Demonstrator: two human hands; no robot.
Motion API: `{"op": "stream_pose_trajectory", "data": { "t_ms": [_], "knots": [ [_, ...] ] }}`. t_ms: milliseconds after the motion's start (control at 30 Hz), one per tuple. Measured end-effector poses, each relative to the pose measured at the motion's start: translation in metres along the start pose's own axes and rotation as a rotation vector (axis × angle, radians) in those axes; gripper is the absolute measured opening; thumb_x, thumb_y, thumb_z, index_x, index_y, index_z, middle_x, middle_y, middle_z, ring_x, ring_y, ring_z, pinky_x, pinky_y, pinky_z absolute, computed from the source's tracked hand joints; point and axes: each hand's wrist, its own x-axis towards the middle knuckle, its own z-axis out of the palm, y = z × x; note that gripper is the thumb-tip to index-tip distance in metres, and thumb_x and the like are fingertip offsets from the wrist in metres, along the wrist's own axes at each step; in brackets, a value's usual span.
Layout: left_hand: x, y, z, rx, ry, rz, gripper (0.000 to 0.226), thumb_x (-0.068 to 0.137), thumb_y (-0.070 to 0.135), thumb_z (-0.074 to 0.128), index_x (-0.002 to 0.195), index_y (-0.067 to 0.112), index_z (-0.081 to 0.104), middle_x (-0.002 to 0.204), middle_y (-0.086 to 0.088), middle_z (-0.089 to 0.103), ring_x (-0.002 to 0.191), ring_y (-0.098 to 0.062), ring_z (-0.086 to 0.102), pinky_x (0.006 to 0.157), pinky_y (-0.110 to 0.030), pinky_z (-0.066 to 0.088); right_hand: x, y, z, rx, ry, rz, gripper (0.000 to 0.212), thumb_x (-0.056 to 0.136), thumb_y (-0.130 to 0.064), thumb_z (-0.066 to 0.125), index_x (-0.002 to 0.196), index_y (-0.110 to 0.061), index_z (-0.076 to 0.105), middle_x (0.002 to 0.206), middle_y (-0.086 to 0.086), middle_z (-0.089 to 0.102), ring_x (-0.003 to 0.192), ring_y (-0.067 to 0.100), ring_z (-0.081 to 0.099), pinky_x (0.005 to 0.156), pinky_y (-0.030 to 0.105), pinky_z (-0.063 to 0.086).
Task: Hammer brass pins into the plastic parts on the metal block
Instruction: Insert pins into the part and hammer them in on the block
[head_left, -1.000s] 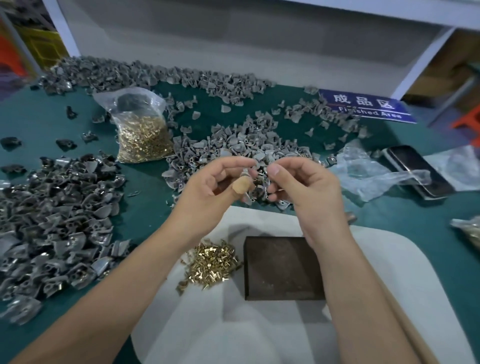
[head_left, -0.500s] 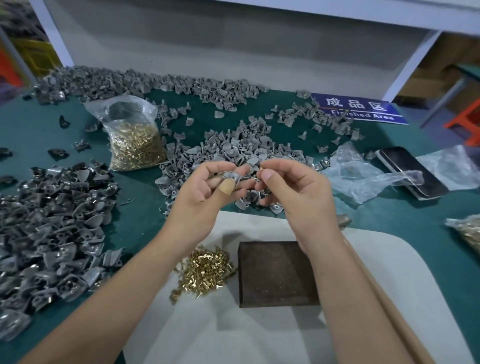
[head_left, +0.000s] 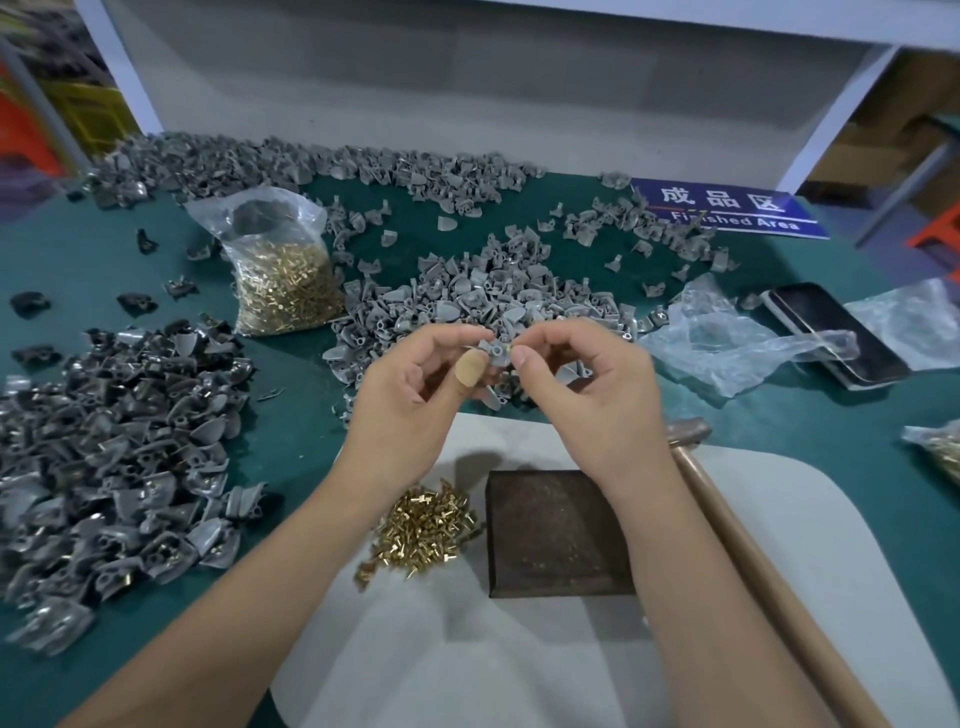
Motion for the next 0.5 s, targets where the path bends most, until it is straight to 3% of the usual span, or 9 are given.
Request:
{"op": "stream_pose_trajectory", "data": {
  "t_ms": [100, 167, 500],
  "knots": [
    [-0.0012, -0.0002, -0.0007, 0.079, 0.018, 0.059, 0.017, 0.098, 0.022, 0.066, 0.112, 0.031, 0.069, 0.101, 0.011, 0.075, 0.093, -0.012, 0.073, 0.079, -0.020, 0.057, -0.0001, -0.0028, 0.0011, -0.028, 0.021, -0.058, 0.013, 0.088, -0.009, 0.074, 0.088, -0.022, 0.074, 0.084, -0.011, 0.068, 0.081, 0.011, 0.063, 0.071, 0.015, 0.046],
    [-0.0022, -0.0007, 0.0012, 0.161, 0.024, 0.117, 0.021, 0.097, 0.020, 0.067, 0.109, 0.036, 0.068, 0.103, 0.016, 0.074, 0.097, -0.009, 0.072, 0.082, -0.017, 0.055, 0.0001, -0.0034, 0.0031, -0.077, 0.017, -0.099, 0.016, 0.086, -0.006, 0.075, 0.086, -0.022, 0.073, 0.082, -0.010, 0.066, 0.080, 0.011, 0.062, 0.073, 0.016, 0.045],
    [-0.0021, -0.0012, -0.0063, 0.484, -0.026, 0.296, 0.020, 0.095, 0.017, 0.066, 0.114, 0.020, 0.071, 0.101, 0.017, 0.072, 0.095, 0.001, 0.068, 0.083, -0.009, 0.050, -0.0020, -0.0059, 0.0021, -0.395, -0.100, -0.218, 0.004, 0.089, -0.008, 0.073, 0.090, -0.011, 0.075, 0.085, -0.004, 0.061, 0.077, 0.014, 0.057, 0.068, 0.033, 0.051]
  ]
}}
